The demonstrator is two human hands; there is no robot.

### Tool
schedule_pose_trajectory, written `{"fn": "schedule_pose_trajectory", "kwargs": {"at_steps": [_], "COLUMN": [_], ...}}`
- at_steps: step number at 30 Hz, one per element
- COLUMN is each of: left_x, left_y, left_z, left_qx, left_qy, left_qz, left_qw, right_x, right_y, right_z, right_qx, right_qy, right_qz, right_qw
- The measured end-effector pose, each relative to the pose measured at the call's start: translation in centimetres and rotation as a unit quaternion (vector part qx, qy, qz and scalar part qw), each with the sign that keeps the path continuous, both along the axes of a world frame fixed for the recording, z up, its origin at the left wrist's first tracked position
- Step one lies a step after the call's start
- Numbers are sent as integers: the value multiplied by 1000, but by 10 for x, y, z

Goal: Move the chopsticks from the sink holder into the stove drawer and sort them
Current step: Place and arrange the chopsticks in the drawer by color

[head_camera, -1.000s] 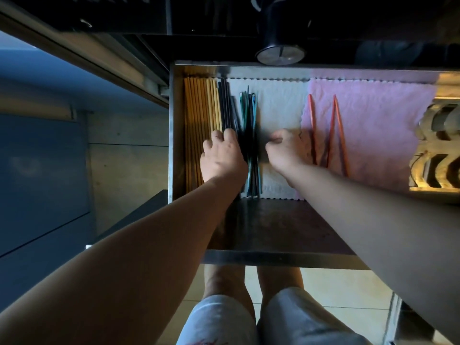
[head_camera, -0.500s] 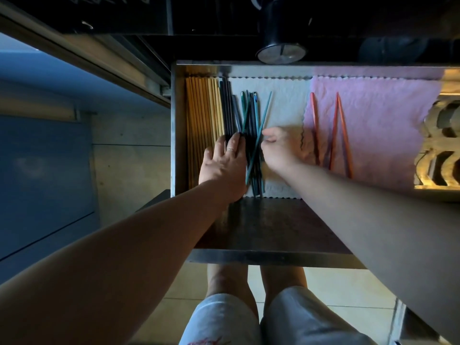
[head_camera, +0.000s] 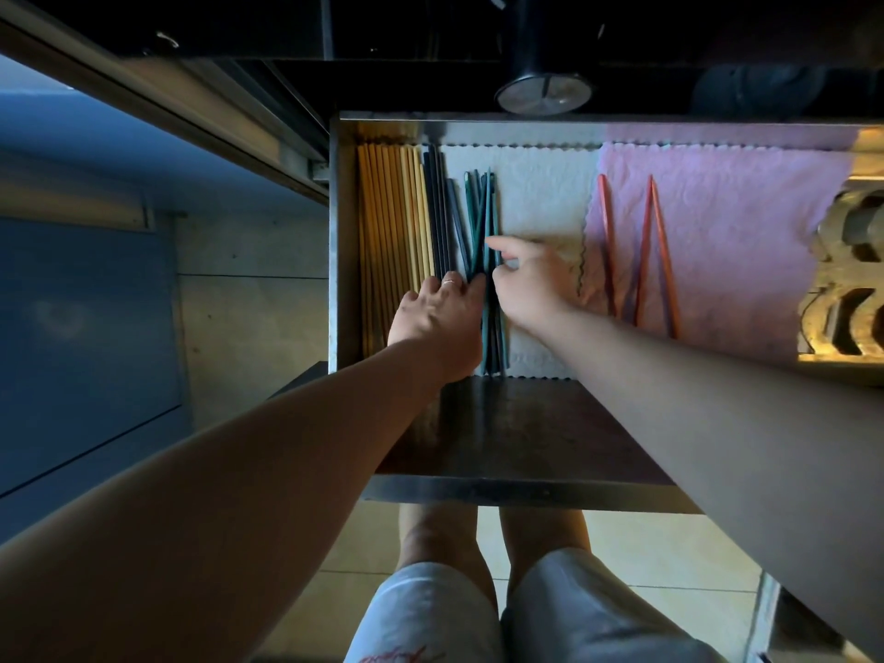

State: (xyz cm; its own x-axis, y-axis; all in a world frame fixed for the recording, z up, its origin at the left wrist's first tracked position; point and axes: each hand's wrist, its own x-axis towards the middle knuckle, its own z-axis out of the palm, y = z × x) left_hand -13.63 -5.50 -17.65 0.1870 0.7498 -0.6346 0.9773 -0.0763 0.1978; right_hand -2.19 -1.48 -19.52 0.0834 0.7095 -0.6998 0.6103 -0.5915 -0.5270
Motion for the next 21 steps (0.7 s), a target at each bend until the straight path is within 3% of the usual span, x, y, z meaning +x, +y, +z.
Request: {"fn": "schedule_pose_trajectory", "kwargs": {"at_steps": [8,12,21], "left_x": [-5,-12,-20], "left_y": [-2,-3,-1], "left_z": [0,-4,-2], "left_qx": [-28,23,-9], "left_qy": [-6,0,9], "left_qz": [28,14,-15], "left_qw": [999,1000,1000], "right_x": [3,1,1], "right_y": [1,2,5], "right_z": [-2,-6,-9], "right_qx": [-10,-3,25], "right_qy": [-15,-29,-94], "right_qz": [17,24,55], "right_qw": [1000,999,994]}}
